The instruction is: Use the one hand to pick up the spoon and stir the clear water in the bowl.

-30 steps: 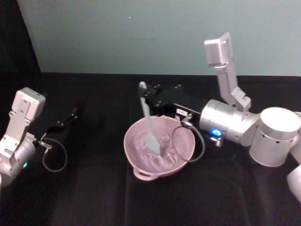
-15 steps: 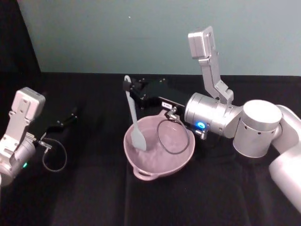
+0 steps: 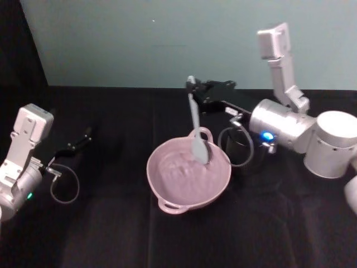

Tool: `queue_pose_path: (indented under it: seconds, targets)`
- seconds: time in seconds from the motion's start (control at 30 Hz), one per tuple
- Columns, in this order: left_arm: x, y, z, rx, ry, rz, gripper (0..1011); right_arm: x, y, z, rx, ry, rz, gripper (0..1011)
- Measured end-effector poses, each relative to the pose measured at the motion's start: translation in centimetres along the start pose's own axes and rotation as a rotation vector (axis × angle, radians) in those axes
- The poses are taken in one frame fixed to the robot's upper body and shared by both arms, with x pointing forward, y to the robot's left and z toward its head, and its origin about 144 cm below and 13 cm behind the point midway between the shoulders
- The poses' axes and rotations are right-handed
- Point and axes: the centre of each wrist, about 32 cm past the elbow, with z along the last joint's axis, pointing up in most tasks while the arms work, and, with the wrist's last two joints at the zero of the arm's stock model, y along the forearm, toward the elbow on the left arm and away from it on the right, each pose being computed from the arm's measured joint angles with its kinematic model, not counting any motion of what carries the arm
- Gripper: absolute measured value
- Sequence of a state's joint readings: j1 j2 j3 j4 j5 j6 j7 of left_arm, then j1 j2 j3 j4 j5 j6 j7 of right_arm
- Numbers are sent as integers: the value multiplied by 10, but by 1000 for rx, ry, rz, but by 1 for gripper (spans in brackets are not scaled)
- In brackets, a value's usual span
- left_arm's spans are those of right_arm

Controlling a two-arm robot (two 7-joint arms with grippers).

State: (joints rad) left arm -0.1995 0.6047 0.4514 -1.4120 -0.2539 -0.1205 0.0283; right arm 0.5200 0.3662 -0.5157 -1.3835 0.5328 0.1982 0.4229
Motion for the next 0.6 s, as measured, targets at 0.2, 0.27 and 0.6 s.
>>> queue_pose_path:
  seconds: [0.2,0.27,0.6]
  targets:
    - [0,0,0,0,0,0,1011,5,-19,0,-10,-11,-27,110]
    - [0,0,0,0,0,0,1011,3,-23,0,-16,-14,-24,110]
    - [0,0,0,0,0,0,1011,-25,-15,-2,-29,-22,76,110]
